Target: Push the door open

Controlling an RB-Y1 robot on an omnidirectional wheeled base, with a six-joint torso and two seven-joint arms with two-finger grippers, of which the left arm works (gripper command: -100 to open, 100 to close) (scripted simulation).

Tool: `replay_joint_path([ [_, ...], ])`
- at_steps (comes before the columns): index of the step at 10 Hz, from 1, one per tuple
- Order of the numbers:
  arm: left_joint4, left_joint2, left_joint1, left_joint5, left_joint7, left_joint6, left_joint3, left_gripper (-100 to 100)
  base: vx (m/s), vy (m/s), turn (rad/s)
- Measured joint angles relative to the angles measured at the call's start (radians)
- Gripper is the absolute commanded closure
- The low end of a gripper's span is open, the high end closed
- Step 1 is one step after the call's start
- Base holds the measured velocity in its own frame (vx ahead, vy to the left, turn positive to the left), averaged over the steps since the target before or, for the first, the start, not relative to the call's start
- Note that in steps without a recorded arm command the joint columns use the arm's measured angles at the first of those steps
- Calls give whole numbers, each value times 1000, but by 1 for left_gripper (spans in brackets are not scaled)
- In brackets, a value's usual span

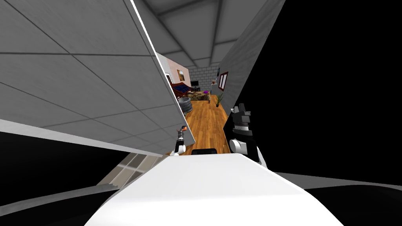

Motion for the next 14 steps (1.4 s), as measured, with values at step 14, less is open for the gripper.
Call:
replay_joint_path([
  [14, 44, 16, -10, 64, -40, -11, 126, 100, 169, -41, 50],
])
